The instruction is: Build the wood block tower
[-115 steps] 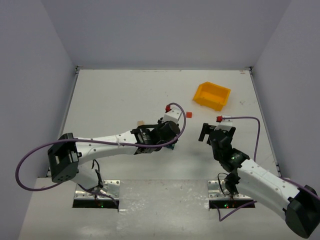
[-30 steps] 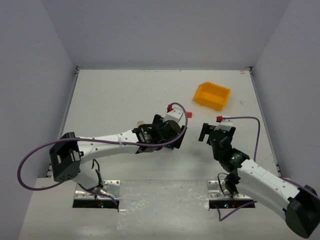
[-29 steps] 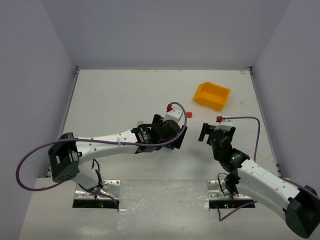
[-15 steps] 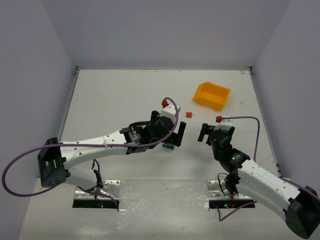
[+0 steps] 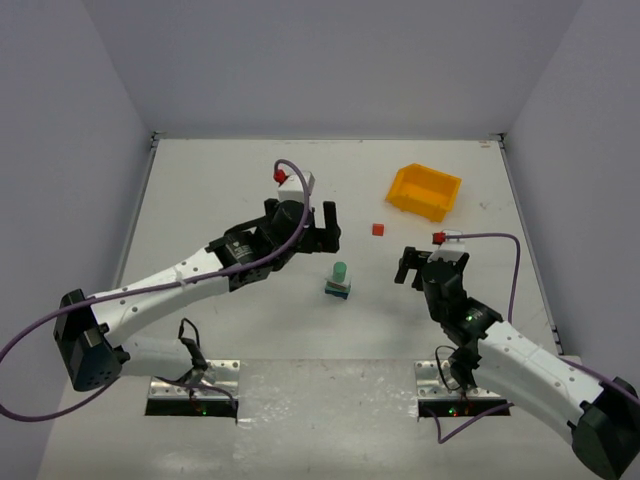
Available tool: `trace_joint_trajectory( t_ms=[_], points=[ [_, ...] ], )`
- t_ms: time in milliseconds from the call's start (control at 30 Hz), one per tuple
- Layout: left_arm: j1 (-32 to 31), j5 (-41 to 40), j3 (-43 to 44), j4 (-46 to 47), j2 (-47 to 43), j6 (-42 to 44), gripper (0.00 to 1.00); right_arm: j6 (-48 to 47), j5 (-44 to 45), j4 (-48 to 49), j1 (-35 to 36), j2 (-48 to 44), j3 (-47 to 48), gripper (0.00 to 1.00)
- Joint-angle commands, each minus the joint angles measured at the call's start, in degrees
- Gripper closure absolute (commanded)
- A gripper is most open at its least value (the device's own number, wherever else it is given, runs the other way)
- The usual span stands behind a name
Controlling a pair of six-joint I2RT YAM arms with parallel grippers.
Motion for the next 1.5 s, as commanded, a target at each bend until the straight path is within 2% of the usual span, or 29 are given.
trace_joint_trajectory(
  t_ms=[0,367,467,567,800,1033,1133,1233,1367,1467],
  points=[
    [5.2,-0.1,1.0,-3.0,-1.9,-5.0,0.0,0.0,0.1,1.0,-0.2,-1.0,1.8,0.01],
    [15.2,3.1,-3.5,-3.7,-2.9,-7.6,0.0,-0.1,0.5,1.0,-0.2,-0.6,1.9,0.01],
    [22.3,11.1,-5.8,-1.4,1.1,-6.3,0.0,-0.2,0.6,1.1,-0.2,-0.2,2.0,0.01],
    [25.5,14.3,-6.7,0.5,5.0,-5.4,0.0,-0.3,0.7,1.1,-0.2,0.1,2.2,0.01],
    [28.1,17.5,-5.5,3.5,17.5,-2.8,0.0,-0.5,0.7,1.1,-0.2,0.6,2.2,0.01],
    [28.3,14.3,-4.2,3.2,23.9,-1.8,0.09,-0.5,1.4,1.1,-0.2,0.9,2.3,0.01],
    [28.3,14.2,-3.8,3.3,26.1,-1.5,0.21,-0.5,1.7,1.1,-0.2,1.5,2.4,0.01],
    [28.3,14.1,-3.8,3.7,27.7,-1.2,0.26,-0.5,1.8,1.1,-0.2,1.7,2.4,0.01],
    [28.3,14.0,-3.6,4.1,29.0,-1.0,0.27,-0.5,1.7,1.1,-0.2,1.7,2.4,0.01],
    [28.3,14.2,-3.5,4.5,29.8,-1.1,0.35,-0.5,1.7,1.1,-0.2,1.8,2.4,0.01]
  ],
)
